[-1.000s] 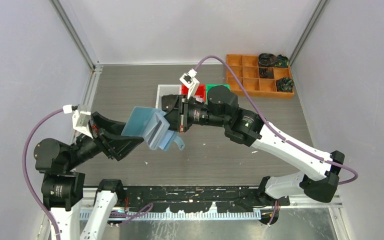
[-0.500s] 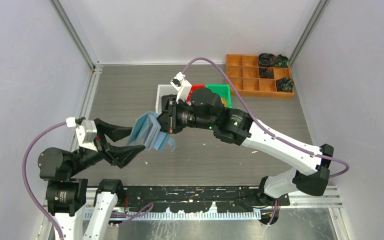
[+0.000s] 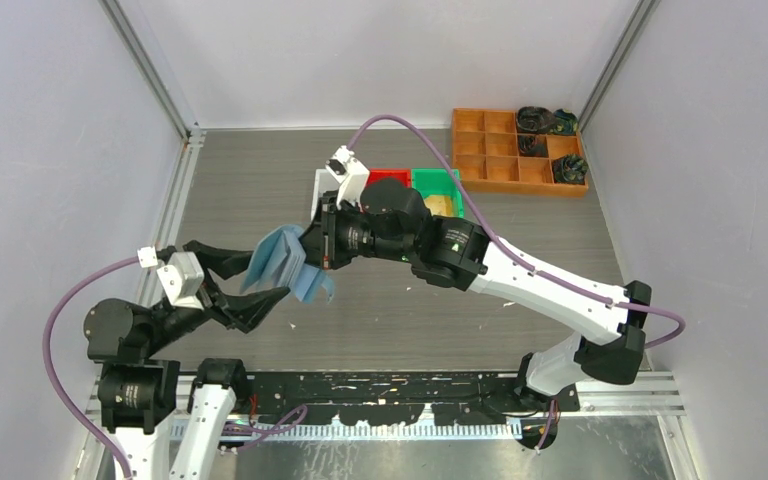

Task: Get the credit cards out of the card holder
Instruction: Remove the credit card from the card holder.

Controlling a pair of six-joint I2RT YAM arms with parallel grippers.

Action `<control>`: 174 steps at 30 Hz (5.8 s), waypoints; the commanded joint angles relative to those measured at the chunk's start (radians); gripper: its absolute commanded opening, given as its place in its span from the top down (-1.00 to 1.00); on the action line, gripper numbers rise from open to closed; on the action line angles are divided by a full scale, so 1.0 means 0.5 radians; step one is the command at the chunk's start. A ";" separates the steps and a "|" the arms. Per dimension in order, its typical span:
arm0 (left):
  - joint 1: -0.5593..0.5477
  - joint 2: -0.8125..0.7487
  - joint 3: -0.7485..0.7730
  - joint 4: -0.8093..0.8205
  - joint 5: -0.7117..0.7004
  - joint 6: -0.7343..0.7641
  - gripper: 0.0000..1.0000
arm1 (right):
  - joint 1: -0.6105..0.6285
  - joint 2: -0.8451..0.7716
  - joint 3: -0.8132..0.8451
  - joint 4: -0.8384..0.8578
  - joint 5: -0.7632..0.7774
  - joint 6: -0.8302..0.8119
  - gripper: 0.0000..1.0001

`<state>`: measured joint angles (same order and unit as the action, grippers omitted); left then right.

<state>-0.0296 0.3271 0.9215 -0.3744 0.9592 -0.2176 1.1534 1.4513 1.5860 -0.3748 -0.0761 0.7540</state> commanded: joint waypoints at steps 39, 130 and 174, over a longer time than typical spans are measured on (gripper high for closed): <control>0.013 0.027 0.256 -0.197 -0.288 0.171 0.19 | 0.036 -0.462 -0.420 0.624 -0.250 -0.222 0.99; 0.013 0.450 0.191 0.554 0.578 -1.780 0.25 | 0.011 -0.405 -0.122 0.070 -1.054 -0.516 0.99; 0.014 0.449 0.225 0.210 0.727 -1.606 0.21 | -0.106 -0.346 -0.056 0.117 -1.092 -0.450 0.99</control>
<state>-0.0261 0.5465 1.0225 -0.2276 1.2896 -1.0416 1.1187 1.3045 1.5120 -0.4126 -0.6216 0.5087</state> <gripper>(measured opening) 0.343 0.161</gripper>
